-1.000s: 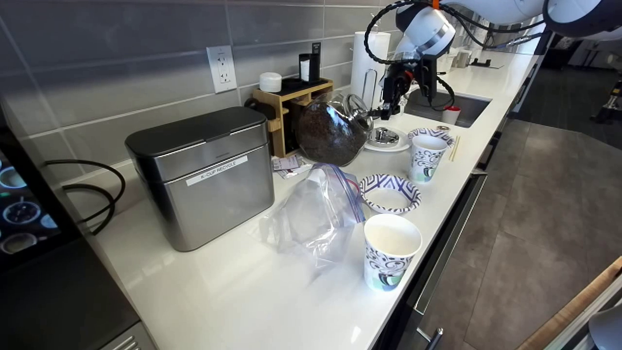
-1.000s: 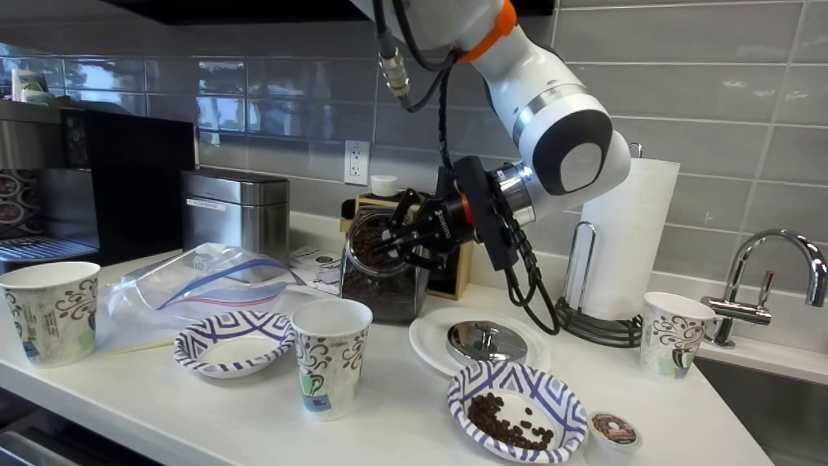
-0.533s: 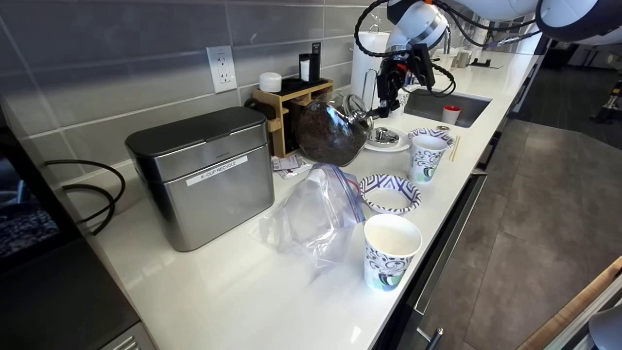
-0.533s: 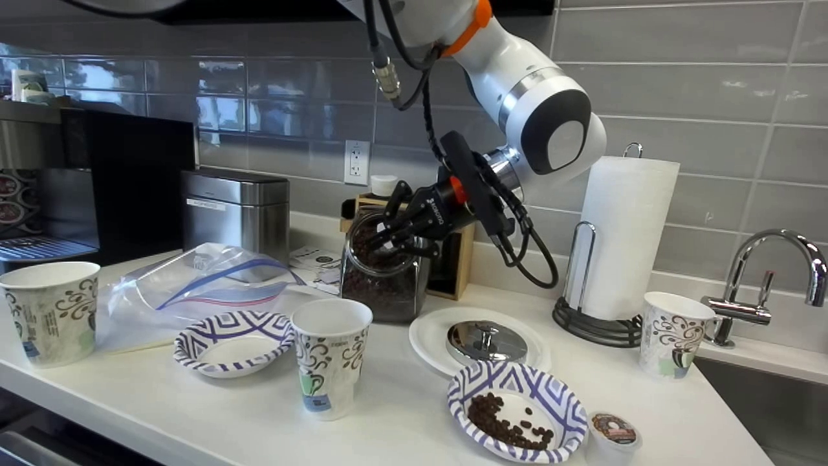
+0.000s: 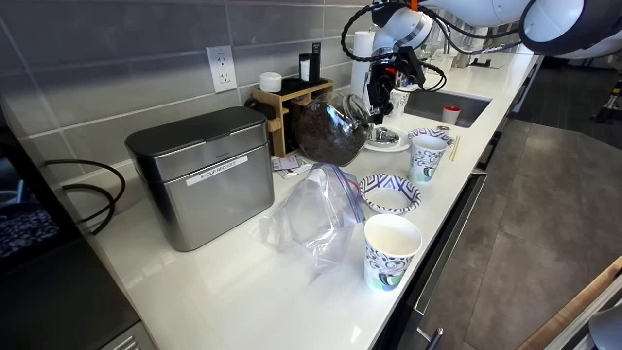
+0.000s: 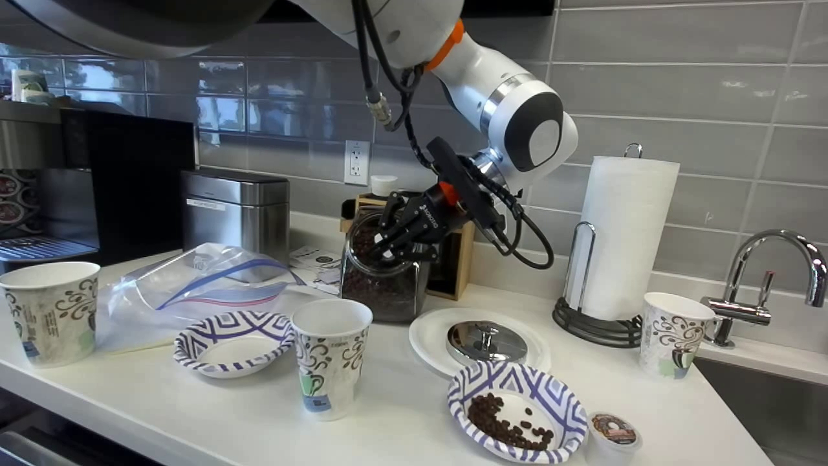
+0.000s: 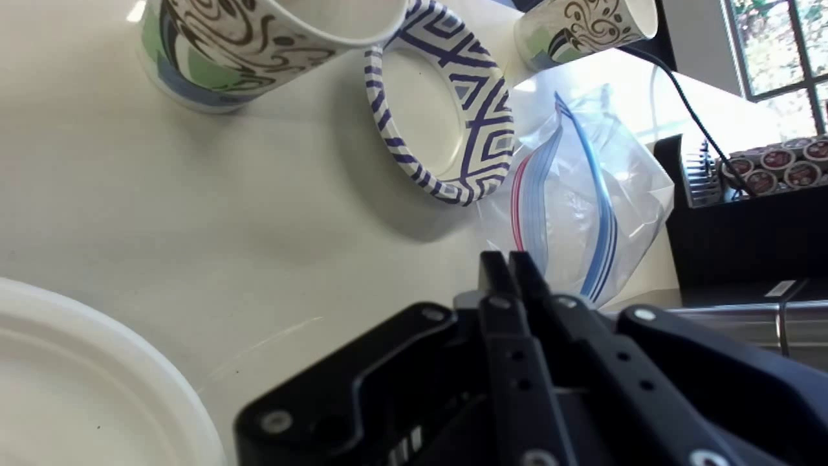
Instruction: Empty a scoop of coffee grounds into the paper cup
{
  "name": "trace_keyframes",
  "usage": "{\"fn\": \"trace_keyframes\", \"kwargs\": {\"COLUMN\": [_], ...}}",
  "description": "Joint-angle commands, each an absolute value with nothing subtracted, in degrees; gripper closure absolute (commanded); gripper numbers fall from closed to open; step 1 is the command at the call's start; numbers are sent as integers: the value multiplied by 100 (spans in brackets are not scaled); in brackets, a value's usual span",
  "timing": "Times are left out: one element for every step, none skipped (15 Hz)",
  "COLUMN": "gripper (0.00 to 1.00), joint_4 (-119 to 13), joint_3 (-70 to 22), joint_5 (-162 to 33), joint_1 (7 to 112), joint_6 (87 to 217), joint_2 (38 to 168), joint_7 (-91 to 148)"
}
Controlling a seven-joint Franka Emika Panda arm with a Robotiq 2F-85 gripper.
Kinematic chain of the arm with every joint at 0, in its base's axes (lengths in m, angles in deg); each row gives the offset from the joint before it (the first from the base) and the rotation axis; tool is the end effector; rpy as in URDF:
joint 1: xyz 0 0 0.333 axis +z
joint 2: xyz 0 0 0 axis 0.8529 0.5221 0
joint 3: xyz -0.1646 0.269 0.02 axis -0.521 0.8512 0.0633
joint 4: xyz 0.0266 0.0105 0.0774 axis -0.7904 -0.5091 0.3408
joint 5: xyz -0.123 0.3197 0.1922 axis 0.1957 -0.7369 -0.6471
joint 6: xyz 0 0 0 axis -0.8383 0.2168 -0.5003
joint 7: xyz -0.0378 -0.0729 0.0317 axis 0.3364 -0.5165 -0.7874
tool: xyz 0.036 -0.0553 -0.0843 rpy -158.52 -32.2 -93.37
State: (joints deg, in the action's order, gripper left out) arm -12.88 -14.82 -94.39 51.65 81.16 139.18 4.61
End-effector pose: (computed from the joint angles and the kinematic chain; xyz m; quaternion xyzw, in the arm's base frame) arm 0.6959 0.0165 0.3176 -0.8889 -0.1568 0.2806 0.3266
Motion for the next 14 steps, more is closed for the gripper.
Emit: {"fn": "trace_keyframes", "kwargs": {"gripper": [99, 99, 99, 99, 99, 99, 99, 99, 99, 99, 99, 99, 99, 99], "joint_4": [-697, -640, -594, -571, -532, -491, -458, -443, -432, -412, -388, -376, -374, -372], "joint_3": [-1356, -1330, -1302, -1396, -1379, -1372, -1360, -1340, -1305, -1286, -1265, -1239, -1218, -1199], "joint_5": [-9214, -9210, -9224, -9318, -9346, -9367, -9389, -9423, -9485, -9523, -9555, -9599, -9654, -9699], "joint_1": [5212, 5210, 5199, 5250, 5241, 5238, 5230, 5216, 5191, 5181, 5172, 5159, 5145, 5135], "joint_6": [8034, 8049, 8072, 8100, 8115, 8114, 8097, 8113, 8119, 8119, 8100, 8097, 8094, 8102], "joint_2": [14282, 14319, 14352, 14366, 14398, 14431, 14462, 14479, 14497, 14521, 14552, 14576, 14594, 14612], "joint_7": [633, 628, 612, 555, 535, 533, 526, 495, 451, 432, 414, 397, 379, 366]}}
